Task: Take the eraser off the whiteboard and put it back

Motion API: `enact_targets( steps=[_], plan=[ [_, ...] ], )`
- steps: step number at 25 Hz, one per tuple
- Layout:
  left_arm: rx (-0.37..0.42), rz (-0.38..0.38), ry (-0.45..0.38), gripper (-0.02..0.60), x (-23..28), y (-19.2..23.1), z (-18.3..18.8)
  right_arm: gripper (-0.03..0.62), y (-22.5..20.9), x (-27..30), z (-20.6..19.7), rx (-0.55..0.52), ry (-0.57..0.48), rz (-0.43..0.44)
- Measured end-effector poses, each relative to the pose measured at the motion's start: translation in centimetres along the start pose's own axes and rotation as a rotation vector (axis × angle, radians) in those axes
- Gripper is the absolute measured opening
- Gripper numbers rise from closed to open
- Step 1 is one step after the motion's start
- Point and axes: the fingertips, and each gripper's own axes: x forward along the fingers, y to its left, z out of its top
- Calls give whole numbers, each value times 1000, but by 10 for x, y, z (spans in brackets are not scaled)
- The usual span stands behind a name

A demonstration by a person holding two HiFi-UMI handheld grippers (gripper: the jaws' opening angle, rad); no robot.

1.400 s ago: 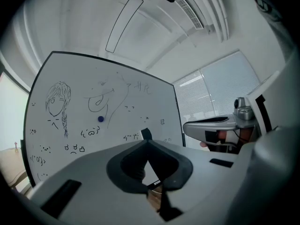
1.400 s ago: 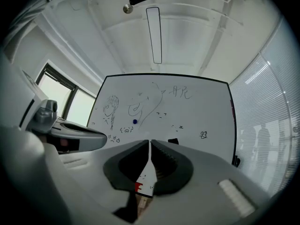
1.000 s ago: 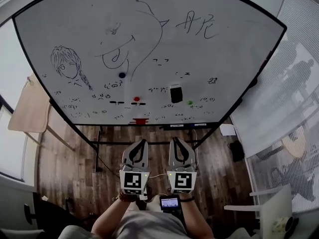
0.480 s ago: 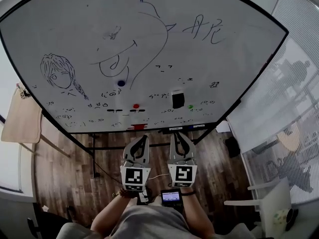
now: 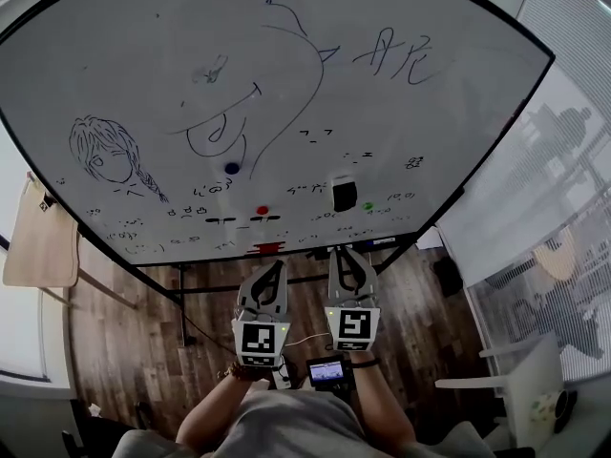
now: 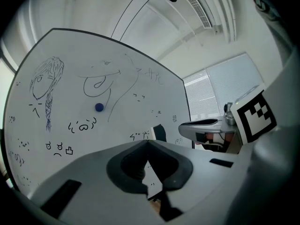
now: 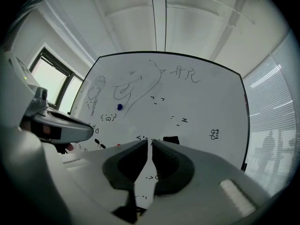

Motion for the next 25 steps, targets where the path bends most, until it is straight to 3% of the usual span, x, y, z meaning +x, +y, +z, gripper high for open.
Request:
enact_targets(
  steps=[25],
  plan=[
    [7,42,15,8,0,13,-4,126,-34,49,-13,-68,29,-3]
  ],
)
